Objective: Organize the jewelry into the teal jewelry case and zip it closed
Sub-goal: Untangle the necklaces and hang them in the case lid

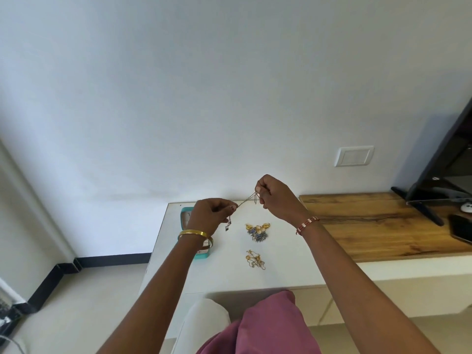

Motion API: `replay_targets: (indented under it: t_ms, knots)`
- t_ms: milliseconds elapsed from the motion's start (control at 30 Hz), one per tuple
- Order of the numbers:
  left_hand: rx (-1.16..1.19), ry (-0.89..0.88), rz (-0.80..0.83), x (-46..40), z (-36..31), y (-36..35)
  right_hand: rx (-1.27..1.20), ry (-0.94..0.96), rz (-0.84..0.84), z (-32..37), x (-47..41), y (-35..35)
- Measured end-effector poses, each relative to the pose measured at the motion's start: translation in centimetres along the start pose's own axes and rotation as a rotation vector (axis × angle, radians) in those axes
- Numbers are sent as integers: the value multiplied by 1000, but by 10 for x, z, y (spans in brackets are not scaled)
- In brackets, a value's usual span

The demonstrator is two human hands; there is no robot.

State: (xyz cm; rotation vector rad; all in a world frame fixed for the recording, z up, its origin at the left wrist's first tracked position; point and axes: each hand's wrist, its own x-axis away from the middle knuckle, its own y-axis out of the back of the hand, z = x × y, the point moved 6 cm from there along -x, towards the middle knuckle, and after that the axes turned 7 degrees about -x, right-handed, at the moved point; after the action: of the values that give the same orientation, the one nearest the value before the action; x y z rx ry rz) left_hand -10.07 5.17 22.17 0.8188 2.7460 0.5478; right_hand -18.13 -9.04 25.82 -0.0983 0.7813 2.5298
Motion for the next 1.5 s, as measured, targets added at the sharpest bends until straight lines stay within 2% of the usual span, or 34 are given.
replay_targets:
  t_ms: [133,233,333,533,633,767,900,1033,1167,1300,1500]
  knots:
    - [-147,-87,-41,1,-5,12,136,-10,138,5,6,-1]
    - [-155,-120,-77,0,-5,24,62,-86,216,4,9,0]
    - [-115,-132,-113,-1,-7,32,-46,-128,197,1,11,6]
    - [29,-151,-75,-2,-32,21,-27,-147,177,-11,14,-2]
    - [-4,-174,-9,-6,-43,11,-151,-62,146,5,15,-10]
    - [-41,-205,22,-8,-57,6,-259,-34,192,23,14,-23]
    - [16,-183,1,-8,-58,16,-398,-59,154,24,13,-26]
    - [50,-159,-21,-7,-49,26,-649,-88,199,18,16,-25]
    - [107,-135,-4,-6,-43,29,-669,-117,192,7,18,-23]
    - [-37,-157,-2,-6,-39,33,-599,-159,212,-2,21,-18]
    - [-418,-123,154,-6,-16,29,-447,-196,203,-14,22,-11]
